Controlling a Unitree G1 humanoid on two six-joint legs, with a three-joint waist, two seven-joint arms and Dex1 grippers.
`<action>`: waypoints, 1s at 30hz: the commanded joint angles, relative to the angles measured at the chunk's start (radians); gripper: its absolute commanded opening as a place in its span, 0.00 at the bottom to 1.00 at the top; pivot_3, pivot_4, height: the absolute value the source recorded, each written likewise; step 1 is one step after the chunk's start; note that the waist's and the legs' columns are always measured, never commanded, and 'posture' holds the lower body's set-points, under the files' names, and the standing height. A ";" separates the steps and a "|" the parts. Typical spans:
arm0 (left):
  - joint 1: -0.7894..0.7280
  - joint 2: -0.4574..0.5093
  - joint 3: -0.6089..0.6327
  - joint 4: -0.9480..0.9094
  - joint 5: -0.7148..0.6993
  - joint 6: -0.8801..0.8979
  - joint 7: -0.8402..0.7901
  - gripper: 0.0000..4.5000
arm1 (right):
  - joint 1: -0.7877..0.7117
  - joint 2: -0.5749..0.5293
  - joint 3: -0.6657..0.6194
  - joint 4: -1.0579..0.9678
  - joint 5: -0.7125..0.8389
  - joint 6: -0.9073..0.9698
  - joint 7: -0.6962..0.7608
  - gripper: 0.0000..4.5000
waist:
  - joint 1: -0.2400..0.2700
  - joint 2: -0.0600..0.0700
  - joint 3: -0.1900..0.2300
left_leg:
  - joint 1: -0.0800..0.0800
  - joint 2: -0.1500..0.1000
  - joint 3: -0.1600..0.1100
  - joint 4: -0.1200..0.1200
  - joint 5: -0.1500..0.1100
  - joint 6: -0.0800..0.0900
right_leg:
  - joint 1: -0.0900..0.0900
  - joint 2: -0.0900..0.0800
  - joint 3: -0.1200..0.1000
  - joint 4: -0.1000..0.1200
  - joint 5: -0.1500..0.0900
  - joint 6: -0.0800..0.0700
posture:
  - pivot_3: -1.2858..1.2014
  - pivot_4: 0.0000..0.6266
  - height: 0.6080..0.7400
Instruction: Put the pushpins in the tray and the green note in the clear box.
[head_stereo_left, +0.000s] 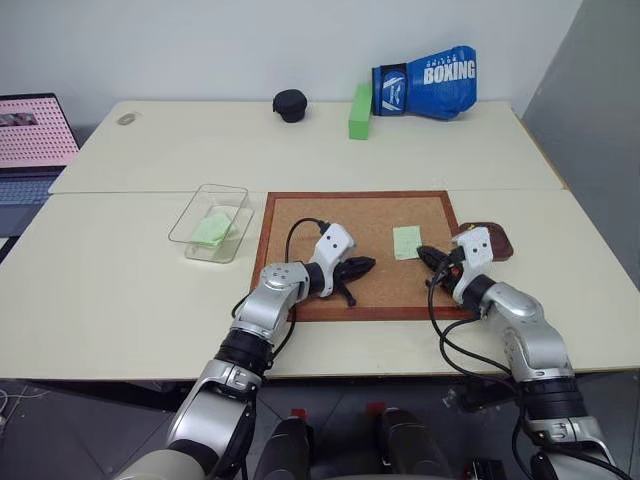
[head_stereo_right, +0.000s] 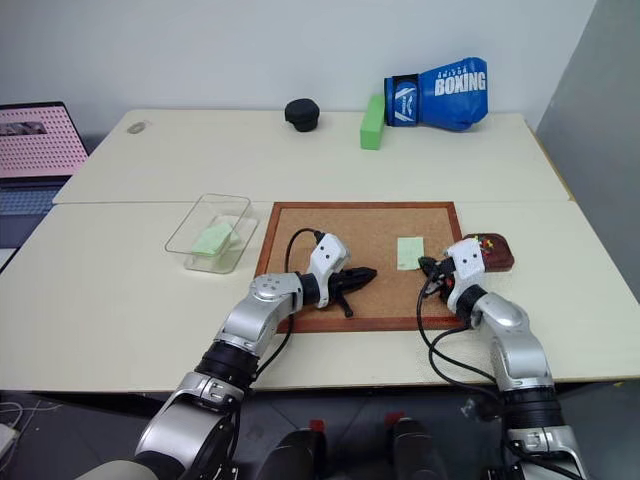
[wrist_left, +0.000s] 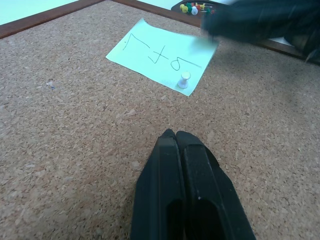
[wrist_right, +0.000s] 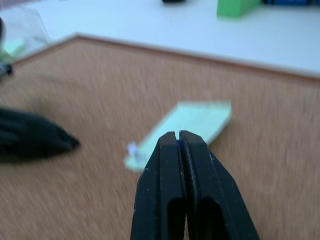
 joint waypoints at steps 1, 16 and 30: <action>0.004 -0.008 -0.007 0.002 -0.002 0.019 -0.001 0.00 | -0.015 -0.006 -0.035 -0.040 0.021 -0.018 -0.002 0.00 | 0.000 0.000 0.000 | 0.000 0.000 0.000 0.000 0.000 0.000 | 0.000 0.000 0.000 0.000 0.000 0.000 | 0.52 0.24 1.00; 0.011 -0.003 -0.013 0.001 0.002 0.027 -0.006 0.00 | -0.060 -0.155 -0.028 0.188 -0.330 -0.173 -0.304 0.00 | 0.000 0.000 0.000 | 0.000 -0.001 0.000 0.000 0.000 0.000 | 0.000 0.000 0.000 0.000 0.000 0.000 | 0.52 0.24 1.00; 0.004 -0.005 -0.007 0.012 0.004 0.014 -0.002 0.00 | -0.072 -0.207 0.017 0.296 -0.453 -0.294 -0.363 0.25 | 0.000 0.000 0.000 | 0.000 -0.001 0.001 0.000 0.000 0.000 | 0.000 0.000 0.001 0.000 0.000 0.000 | 0.52 0.24 1.00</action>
